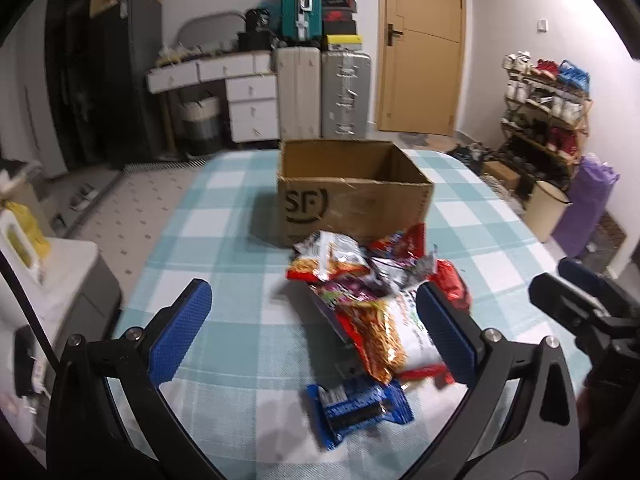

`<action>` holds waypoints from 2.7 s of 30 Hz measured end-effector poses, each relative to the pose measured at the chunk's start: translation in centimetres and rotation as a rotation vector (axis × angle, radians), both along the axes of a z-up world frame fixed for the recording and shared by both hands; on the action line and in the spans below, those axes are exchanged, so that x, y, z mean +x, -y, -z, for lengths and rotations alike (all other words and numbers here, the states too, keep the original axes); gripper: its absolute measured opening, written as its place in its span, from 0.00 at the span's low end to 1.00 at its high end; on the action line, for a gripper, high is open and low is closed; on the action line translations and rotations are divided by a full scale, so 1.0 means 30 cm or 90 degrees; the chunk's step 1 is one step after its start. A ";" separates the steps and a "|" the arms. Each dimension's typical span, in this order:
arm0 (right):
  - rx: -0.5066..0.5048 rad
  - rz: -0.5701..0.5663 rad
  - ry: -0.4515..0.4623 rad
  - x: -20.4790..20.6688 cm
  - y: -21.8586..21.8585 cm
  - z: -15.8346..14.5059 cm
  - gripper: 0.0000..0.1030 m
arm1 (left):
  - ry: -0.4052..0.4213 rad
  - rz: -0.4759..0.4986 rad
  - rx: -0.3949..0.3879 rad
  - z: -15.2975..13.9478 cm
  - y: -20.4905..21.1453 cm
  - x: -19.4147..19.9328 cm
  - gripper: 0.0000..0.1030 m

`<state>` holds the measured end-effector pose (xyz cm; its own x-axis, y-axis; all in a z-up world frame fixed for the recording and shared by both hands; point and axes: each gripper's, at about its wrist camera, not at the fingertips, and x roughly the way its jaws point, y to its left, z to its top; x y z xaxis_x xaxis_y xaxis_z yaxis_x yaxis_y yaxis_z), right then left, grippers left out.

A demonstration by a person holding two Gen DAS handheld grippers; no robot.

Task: Organize snacks
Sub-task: 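Lower the left tool onto the blue snack packet and close it, then lift the blue packet with the left tool while the right tool grasps the red Oreo packet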

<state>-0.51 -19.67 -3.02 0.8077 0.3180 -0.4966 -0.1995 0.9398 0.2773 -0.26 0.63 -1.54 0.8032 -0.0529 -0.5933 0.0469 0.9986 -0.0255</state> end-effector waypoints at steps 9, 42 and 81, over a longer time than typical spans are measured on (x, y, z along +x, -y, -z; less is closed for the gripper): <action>0.012 -0.006 -0.011 -0.027 0.029 0.048 0.99 | -0.066 0.041 -0.025 0.107 -0.047 0.002 0.99; 0.044 0.007 -0.062 -0.063 0.097 0.189 0.99 | -0.234 0.120 -0.088 0.411 0.016 0.125 0.54; -0.061 -0.014 -0.189 0.102 0.007 0.337 0.99 | -0.156 0.092 -0.117 0.325 -0.203 0.090 0.41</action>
